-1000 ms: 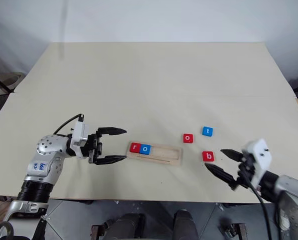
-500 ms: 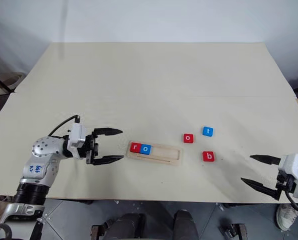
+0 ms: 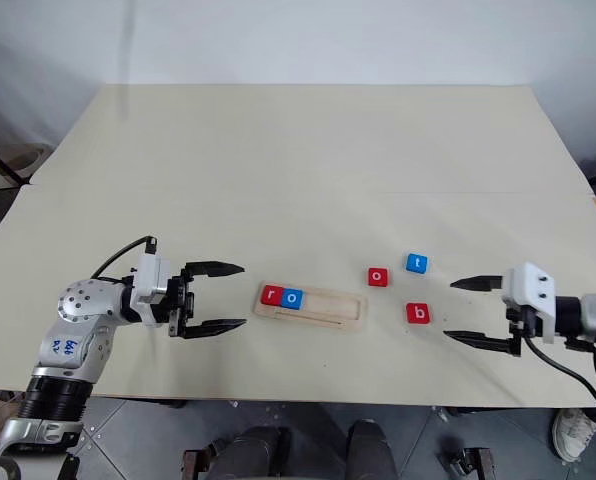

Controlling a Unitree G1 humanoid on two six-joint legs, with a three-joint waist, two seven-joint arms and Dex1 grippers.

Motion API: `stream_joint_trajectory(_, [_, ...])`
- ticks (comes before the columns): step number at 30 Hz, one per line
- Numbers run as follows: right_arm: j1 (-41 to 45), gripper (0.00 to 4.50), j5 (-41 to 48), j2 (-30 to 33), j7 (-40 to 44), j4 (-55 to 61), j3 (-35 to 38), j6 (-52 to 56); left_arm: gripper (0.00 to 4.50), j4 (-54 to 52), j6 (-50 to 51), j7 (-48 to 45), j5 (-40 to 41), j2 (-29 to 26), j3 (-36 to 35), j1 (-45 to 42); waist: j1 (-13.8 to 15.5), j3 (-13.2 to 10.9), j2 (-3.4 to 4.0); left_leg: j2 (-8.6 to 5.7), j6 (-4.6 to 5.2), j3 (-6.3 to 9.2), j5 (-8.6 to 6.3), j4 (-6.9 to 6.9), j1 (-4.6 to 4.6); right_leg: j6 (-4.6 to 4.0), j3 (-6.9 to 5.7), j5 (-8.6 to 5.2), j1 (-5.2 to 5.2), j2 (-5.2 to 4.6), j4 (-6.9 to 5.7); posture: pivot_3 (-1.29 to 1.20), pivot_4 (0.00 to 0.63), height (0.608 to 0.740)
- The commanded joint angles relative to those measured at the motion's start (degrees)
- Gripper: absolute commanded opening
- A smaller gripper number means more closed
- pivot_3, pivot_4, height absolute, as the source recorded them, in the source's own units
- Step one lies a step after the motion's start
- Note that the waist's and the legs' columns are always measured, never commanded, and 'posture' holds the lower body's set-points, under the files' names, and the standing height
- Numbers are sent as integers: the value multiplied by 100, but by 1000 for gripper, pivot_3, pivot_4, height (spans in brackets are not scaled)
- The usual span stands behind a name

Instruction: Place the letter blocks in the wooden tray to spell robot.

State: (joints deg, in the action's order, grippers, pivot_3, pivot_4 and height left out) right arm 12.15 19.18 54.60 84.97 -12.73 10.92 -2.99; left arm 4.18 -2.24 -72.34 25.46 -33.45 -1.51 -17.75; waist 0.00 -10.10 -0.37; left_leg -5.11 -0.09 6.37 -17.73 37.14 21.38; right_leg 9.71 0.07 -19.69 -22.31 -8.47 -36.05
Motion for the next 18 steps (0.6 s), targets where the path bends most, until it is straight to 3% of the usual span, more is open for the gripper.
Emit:
stream_joint_trajectory(1, [245,4469,-471,251,-105,157,-481,294,4500,-344,54,-15,133,64,49,25,8,0,0,0,0,0,0,1,0,0,0,0,0,0,1,0,150,740])
stream_joint_trajectory(15, [1184,4469,-994,-147,-13,-859,-1467,-209,4500,-523,5,-315,68,82,270,-41,-15,0,0,-1,0,-2,0,2,7,0,-1,0,-7,0,-1,0,150,740])
stream_joint_trajectory(18, [1254,3854,-1045,-219,-64,-1071,-1535,-386,4500,-533,23,-302,77,81,256,-48,-13,0,0,0,0,-1,0,5,7,0,-1,0,-6,1,-2,0,150,740])
